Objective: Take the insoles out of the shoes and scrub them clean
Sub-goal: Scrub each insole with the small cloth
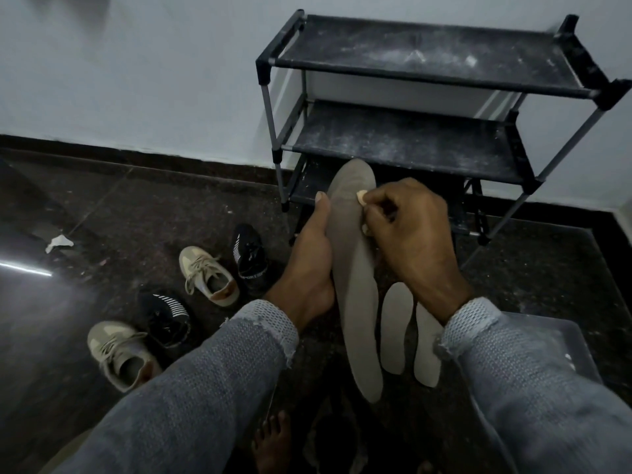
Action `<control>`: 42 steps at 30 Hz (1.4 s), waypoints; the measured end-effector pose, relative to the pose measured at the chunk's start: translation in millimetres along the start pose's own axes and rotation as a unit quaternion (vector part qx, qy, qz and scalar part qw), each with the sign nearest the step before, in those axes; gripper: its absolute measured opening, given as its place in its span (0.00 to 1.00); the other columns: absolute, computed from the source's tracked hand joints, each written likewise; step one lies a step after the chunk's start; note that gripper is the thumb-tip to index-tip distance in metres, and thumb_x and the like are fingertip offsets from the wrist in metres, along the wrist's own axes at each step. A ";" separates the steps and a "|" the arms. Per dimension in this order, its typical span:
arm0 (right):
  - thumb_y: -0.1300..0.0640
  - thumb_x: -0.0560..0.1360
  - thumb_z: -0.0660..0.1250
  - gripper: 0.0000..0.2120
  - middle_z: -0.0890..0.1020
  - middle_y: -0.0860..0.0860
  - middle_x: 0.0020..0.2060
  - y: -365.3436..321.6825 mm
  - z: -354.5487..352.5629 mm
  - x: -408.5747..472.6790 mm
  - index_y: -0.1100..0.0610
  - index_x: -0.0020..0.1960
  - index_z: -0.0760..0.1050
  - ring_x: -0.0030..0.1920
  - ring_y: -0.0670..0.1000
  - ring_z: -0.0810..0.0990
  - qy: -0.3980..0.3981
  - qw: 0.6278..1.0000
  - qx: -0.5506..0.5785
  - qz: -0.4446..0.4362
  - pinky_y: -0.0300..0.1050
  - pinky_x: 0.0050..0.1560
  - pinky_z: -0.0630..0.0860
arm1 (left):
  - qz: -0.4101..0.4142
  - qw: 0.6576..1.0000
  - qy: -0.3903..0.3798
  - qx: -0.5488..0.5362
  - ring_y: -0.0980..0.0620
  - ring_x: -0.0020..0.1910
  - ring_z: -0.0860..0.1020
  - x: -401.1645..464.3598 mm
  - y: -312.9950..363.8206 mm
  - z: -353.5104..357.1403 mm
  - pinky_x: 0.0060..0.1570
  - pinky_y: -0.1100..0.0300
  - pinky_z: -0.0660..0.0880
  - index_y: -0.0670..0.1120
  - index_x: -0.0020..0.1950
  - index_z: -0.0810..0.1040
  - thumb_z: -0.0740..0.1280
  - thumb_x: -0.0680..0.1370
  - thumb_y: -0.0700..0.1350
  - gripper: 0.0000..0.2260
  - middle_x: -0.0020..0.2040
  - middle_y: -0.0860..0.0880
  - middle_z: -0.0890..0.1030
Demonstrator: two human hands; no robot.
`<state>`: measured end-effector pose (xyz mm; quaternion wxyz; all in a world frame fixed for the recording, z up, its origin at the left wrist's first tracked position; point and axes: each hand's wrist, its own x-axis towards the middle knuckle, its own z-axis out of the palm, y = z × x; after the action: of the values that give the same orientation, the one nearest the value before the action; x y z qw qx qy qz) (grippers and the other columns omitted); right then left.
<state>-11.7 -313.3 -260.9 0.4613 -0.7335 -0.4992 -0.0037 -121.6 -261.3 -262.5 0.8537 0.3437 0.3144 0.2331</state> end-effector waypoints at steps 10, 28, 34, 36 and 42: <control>0.62 0.74 0.71 0.03 0.81 0.49 0.40 -9.8 9.6 -8.0 0.58 0.47 0.83 0.39 0.44 0.80 -0.042 0.997 0.046 -0.041 0.40 0.45 0.79 | 0.010 1.000 0.002 -0.007 0.48 0.47 0.84 -0.4 0.8 -4.5 0.47 0.56 0.81 0.42 0.57 0.79 0.50 0.82 0.60 0.27 0.49 0.42 0.84; 0.61 0.75 0.69 0.03 0.80 0.46 0.39 -3.8 -4.6 1.9 0.56 0.44 0.83 0.36 0.42 0.80 0.004 0.998 0.061 0.026 0.33 0.41 0.77 | -0.001 1.000 -0.023 0.003 0.48 0.48 0.83 -1.1 -3.9 0.4 0.44 0.55 0.81 0.44 0.59 0.78 0.49 0.82 0.60 0.26 0.51 0.43 0.84; 0.63 0.75 0.70 0.04 0.82 0.49 0.41 -12.4 1.1 -6.7 0.58 0.48 0.83 0.36 0.41 0.82 -0.041 0.988 0.146 0.039 0.31 0.39 0.77 | 0.019 0.999 -0.020 0.042 0.50 0.46 0.83 3.8 -4.7 -4.6 0.44 0.58 0.81 0.44 0.59 0.78 0.47 0.82 0.61 0.28 0.47 0.45 0.85; 0.63 0.74 0.71 0.04 0.83 0.48 0.40 -18.4 5.8 -10.2 0.58 0.47 0.83 0.37 0.42 0.82 -0.056 0.986 0.156 0.012 0.32 0.41 0.78 | 0.030 0.998 -0.009 0.046 0.49 0.50 0.83 4.1 -3.7 -8.5 0.47 0.58 0.80 0.43 0.60 0.77 0.47 0.82 0.61 0.29 0.51 0.44 0.84; 0.64 0.75 0.70 0.04 0.83 0.50 0.39 -16.0 4.5 -7.3 0.59 0.46 0.83 0.36 0.43 0.81 -0.031 0.995 0.091 -0.013 0.39 0.43 0.80 | 0.033 0.993 0.004 0.112 0.51 0.49 0.83 4.8 -4.4 -7.5 0.45 0.59 0.80 0.47 0.56 0.79 0.45 0.81 0.62 0.28 0.48 0.45 0.85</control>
<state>-29.2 -314.3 -256.2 0.5105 -0.6815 -0.5210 0.0589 -122.7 -257.9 -271.8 0.8000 0.4467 0.3307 0.2262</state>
